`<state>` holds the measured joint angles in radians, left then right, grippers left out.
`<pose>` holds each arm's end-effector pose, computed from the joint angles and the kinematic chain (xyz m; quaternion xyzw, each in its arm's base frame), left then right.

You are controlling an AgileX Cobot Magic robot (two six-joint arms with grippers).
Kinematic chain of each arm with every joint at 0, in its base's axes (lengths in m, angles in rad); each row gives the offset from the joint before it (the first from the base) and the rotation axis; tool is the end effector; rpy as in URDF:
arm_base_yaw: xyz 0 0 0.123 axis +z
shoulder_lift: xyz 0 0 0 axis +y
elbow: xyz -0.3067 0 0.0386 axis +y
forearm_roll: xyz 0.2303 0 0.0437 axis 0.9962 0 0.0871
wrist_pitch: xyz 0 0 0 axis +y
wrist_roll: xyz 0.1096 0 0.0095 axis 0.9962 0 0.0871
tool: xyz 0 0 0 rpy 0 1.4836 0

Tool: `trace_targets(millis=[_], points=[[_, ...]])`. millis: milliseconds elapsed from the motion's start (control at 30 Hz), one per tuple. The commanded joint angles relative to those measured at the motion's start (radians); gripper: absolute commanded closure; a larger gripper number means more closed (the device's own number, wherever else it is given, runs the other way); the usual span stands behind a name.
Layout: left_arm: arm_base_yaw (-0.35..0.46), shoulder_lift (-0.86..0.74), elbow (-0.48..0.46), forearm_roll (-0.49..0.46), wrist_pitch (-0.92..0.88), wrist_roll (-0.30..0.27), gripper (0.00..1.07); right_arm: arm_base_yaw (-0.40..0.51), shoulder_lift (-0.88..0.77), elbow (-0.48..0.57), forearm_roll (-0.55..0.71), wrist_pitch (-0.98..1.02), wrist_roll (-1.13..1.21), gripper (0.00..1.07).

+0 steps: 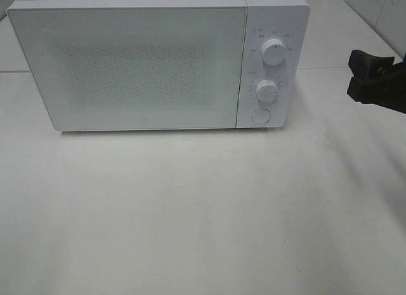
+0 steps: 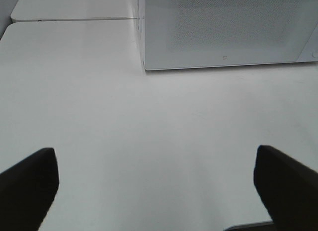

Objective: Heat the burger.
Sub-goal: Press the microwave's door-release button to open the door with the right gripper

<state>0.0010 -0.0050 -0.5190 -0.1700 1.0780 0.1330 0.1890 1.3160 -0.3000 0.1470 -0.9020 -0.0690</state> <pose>-0.0319 -0.0164 0.2647 0.0610 0.8462 -0.0496 0.5270 0.2261 0.0304 0.2532 -0.0197 0.7180 0.0322 0.6950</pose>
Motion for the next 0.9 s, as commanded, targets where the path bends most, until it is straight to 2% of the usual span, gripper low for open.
trace_targets(millis=[33, 233, 267, 333, 400, 500, 533, 700, 733, 900], points=[[0.002, -0.016, 0.002, -0.002, -0.007, -0.002, 0.06, 0.000, 0.037, 0.005, 0.046, -0.074, -0.047, 0.32], [0.002, -0.016, 0.002, -0.002, -0.007, -0.002, 0.06, 0.102, 0.130, 0.013, 0.188, -0.180, -0.121, 0.32], [0.002, -0.016, 0.002, -0.002, -0.007, -0.002, 0.06, 0.155, 0.160, 0.012, 0.245, -0.210, -0.153, 0.32], [0.002, -0.016, 0.002, -0.002, -0.007, -0.002, 0.06, 0.181, 0.176, 0.012, 0.272, -0.226, -0.160, 0.32], [0.002, -0.016, 0.002, -0.002, -0.007, -0.002, 0.06, 0.266, 0.233, 0.011, 0.369, -0.275, -0.163, 0.32], [0.002, -0.016, 0.002, -0.002, -0.007, -0.002, 0.06, 0.288, 0.247, 0.011, 0.394, -0.288, -0.163, 0.32], [0.002, -0.016, 0.002, -0.002, -0.007, -0.002, 0.06, 0.329, 0.269, 0.011, 0.441, -0.311, -0.164, 0.32], [0.002, -0.016, 0.002, -0.002, -0.007, -0.002, 0.06, 0.399, 0.299, 0.005, 0.514, -0.336, -0.164, 0.32], [0.002, -0.016, 0.002, -0.002, -0.007, -0.002, 0.06, 0.435, 0.312, -0.013, 0.552, -0.333, -0.166, 0.32], [0.002, -0.016, 0.002, -0.002, -0.007, -0.002, 0.06, 0.505, 0.332, -0.063, 0.604, -0.329, -0.206, 0.32]])
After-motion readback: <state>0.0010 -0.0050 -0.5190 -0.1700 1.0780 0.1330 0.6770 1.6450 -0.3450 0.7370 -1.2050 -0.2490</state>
